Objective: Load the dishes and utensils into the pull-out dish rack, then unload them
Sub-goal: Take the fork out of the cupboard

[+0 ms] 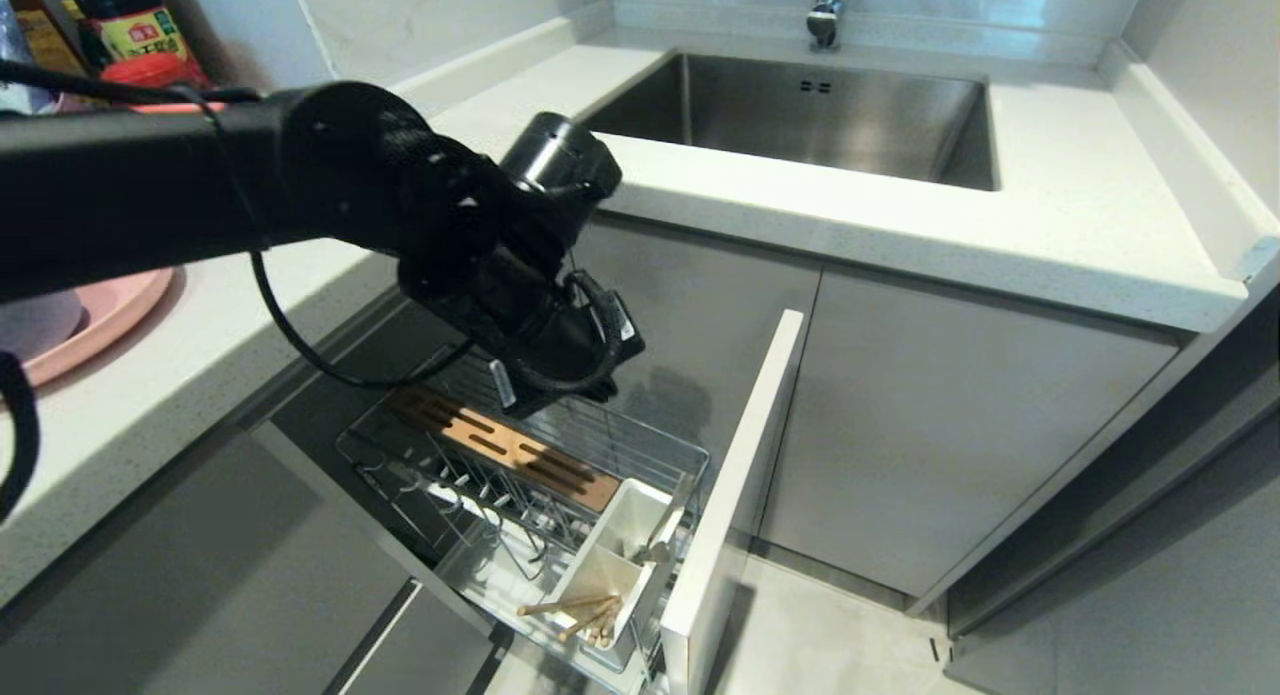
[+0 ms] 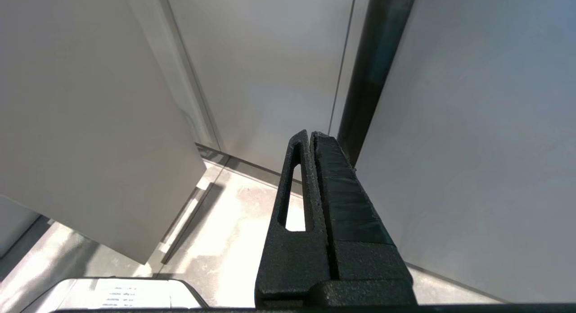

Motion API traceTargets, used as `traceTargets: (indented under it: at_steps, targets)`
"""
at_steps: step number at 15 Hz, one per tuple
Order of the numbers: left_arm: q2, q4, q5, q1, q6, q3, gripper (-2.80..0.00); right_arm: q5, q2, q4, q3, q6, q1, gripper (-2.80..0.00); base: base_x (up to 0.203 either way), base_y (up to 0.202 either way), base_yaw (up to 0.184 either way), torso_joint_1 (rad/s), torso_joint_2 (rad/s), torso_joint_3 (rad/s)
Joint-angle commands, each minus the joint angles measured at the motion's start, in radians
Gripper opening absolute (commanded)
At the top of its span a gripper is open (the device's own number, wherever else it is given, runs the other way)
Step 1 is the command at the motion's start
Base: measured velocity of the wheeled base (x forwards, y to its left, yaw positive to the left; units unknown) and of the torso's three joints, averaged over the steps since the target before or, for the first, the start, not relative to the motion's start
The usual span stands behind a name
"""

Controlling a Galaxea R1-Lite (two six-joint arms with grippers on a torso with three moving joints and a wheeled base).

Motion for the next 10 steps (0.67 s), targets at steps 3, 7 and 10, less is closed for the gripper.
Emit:
traceTargets:
  at_steps: [3,7,10]
  targets:
    - [0.132,-0.005,-0.015,-0.024,-0.045,-0.012,0.00,0.000,0.000,0.000,0.000,0.000,0.000,-2.80,0.000,0.000,0.000,0.000,0.00,0.000]
    - [0.207,-0.025,-0.060,-0.034,-0.067,-0.014,0.00,0.000,0.000,0.000,0.000,0.000,0.000,-2.80,0.000,0.000,0.000,0.000,0.00,0.000]
    - [0.248,-0.041,-0.061,-0.034,-0.068,-0.014,0.00,0.000,0.000,0.000,0.000,0.000,0.000,-2.80,0.000,0.000,0.000,0.000,0.00,0.000]
